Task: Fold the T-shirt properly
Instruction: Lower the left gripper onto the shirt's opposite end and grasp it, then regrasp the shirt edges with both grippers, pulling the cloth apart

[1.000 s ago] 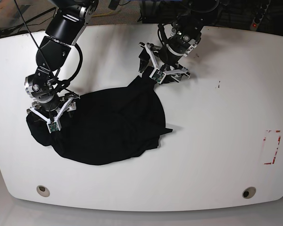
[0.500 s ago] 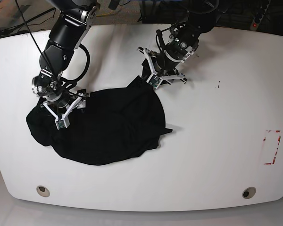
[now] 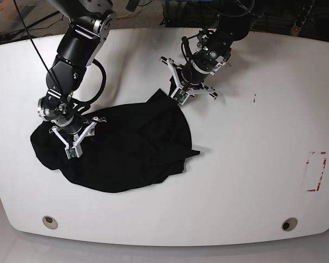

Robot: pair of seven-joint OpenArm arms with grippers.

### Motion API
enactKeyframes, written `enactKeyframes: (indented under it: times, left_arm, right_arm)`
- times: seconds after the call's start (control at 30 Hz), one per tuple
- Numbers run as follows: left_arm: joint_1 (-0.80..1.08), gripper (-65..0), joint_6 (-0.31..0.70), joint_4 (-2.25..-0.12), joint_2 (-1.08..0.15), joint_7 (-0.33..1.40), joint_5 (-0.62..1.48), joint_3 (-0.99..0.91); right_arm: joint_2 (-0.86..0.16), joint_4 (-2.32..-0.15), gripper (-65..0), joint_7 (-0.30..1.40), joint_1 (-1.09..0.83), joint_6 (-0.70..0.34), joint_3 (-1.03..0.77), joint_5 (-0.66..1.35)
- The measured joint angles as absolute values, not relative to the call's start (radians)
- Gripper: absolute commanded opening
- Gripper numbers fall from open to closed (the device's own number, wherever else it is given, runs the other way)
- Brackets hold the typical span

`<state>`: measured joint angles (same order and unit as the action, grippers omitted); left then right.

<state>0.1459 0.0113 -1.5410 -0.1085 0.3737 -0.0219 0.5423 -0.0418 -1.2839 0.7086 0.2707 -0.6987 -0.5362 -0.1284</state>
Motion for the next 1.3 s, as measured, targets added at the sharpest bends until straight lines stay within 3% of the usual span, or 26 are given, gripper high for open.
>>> enactKeyframes:
  times: [0.07,0.2,0.37,0.73,0.93,1.3]
  left_arm:
    - [0.146,-64.6,0.011,-1.541,-0.109,0.374,-0.022,0.542]
    - [0.146,-64.6,0.011,-1.542,-0.109,0.374,-0.022,0.537]
    - [0.147,-64.6,0.011,-1.542,-0.109,0.374,-0.022,0.529]
    - [0.121,-64.3,0.006,-1.57,-0.115,0.433,-0.028,0.315]
    - [0.045,-64.3,0.01,-1.667,-0.113,0.546,-0.025,0.252]
    - [-0.186,-64.3,0.016,-1.8,-0.179,0.69,-0.024,0.192]
  right_arm:
    - [-0.044,-1.241,-59.9,0.708,0.289,-0.697,-0.536,-0.128]
    - [-0.051,-1.165,-63.9,0.684,0.318,-0.696,-0.539,-0.13]
    - [-0.051,-1.179,-64.2,0.692,0.313,-0.697,-0.538,-0.126]
    - [-0.051,-1.44,-64.2,0.836,0.349,-0.7,-0.535,-0.127]
    - [-0.059,-1.517,-64.2,0.91,0.438,-0.703,-0.525,-0.128]
    - [-0.1,-1.516,-64.2,0.936,0.661,-0.705,-0.323,-0.128]
